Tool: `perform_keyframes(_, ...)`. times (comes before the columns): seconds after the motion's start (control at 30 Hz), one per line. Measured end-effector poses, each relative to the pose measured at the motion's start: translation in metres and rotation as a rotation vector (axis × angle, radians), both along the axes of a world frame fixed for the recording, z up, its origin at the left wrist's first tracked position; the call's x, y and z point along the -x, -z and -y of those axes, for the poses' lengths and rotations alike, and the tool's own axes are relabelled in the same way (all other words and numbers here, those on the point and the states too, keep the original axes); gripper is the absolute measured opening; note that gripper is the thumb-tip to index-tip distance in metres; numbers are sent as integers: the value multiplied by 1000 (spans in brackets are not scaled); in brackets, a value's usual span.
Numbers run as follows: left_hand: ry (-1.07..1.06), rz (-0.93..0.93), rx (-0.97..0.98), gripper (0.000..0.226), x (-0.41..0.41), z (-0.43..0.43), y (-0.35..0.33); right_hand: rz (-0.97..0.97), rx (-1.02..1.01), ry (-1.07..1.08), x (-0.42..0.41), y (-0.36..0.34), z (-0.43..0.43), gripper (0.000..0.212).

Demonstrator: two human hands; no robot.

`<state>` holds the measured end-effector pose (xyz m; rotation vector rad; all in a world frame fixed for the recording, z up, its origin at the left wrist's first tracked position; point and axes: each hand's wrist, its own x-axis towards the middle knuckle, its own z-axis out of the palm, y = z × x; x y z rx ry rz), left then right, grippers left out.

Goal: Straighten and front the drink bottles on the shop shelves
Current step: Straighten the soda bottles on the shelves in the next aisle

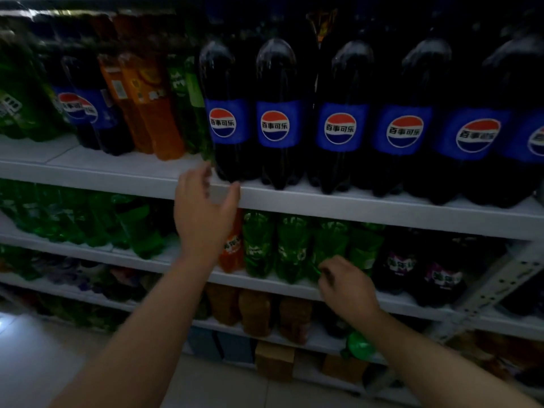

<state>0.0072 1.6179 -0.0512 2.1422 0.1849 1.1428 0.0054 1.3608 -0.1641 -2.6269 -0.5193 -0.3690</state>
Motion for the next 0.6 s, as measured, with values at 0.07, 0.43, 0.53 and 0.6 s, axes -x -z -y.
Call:
perform_keyframes(0.07, 16, 38, 26, 37, 19, 29, 42, 118, -114, 142, -7, -11, 21, 23)
perform_keyframes(0.43, 279, -582, 338, 71, 8, 186, 129, 444, 3, 155, -22, -46, 86, 45)
perform_keyframes(0.53, 148, -565, 449, 83, -5, 211, 129, 249, 3, 184, -26, -45, 81, 39)
perform_keyframes(0.6, 79, -587, 509, 88, -15, 223, 131, 105, -4, 219, -32, -44, 75, 27)
